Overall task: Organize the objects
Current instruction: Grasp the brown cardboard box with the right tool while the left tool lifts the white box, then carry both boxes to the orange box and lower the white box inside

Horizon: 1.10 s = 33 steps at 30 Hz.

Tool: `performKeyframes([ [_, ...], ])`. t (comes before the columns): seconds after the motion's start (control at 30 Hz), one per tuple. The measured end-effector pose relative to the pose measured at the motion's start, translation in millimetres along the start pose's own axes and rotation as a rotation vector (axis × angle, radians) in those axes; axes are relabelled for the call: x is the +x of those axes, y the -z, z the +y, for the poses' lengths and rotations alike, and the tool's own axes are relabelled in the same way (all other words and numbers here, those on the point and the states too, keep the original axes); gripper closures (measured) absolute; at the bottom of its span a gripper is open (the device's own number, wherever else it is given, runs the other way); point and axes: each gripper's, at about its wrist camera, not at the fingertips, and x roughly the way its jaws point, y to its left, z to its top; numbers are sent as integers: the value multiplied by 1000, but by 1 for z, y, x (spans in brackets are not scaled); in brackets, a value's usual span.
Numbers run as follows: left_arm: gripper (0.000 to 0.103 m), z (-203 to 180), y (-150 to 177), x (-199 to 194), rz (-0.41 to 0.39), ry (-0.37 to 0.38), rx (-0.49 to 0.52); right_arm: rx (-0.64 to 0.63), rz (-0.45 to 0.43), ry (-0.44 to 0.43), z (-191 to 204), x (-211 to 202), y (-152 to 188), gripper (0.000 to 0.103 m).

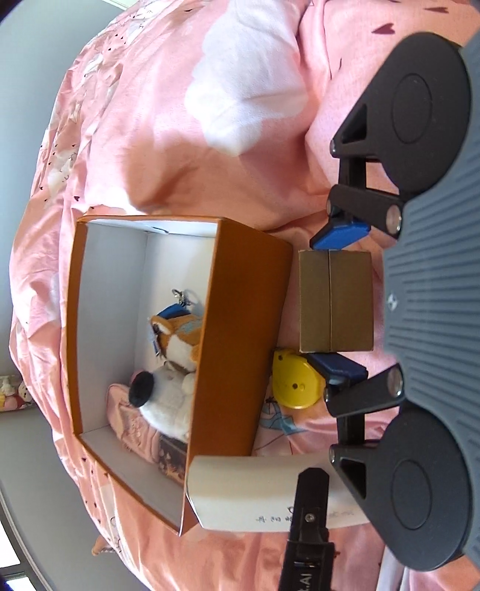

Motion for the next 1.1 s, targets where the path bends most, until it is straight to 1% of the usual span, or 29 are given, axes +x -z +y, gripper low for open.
performKeyframes([
  [0.2, 37, -25, -16, -23, -56, 91, 60, 7, -62, -38, -7, -34, -11, 42],
  [0.3, 37, -36, -30, -28, -82, 129, 86, 17, -117, -50, -14, -55, -23, 42],
  [0.47, 37, -51, -59, -30, -112, 182, 112, 6, -214, -29, -22, -82, -42, 42],
  [0.6, 36, -59, -85, -26, -125, 200, 132, 21, -266, -15, -31, -88, -59, 42],
  [0.77, 37, -62, -119, -8, -123, 205, 130, 77, -312, 18, -47, -82, -78, 42],
  [0.9, 37, -68, -136, 18, -101, 196, 127, 149, -322, 49, -66, -71, -88, 42],
  [1.0, 36, -72, -146, 44, -54, 194, 115, 181, -321, 81, -77, -61, -93, 42],
  [1.1, 36, -79, -148, 71, 4, 176, 139, 194, -310, 91, -87, -47, -97, 42],
])
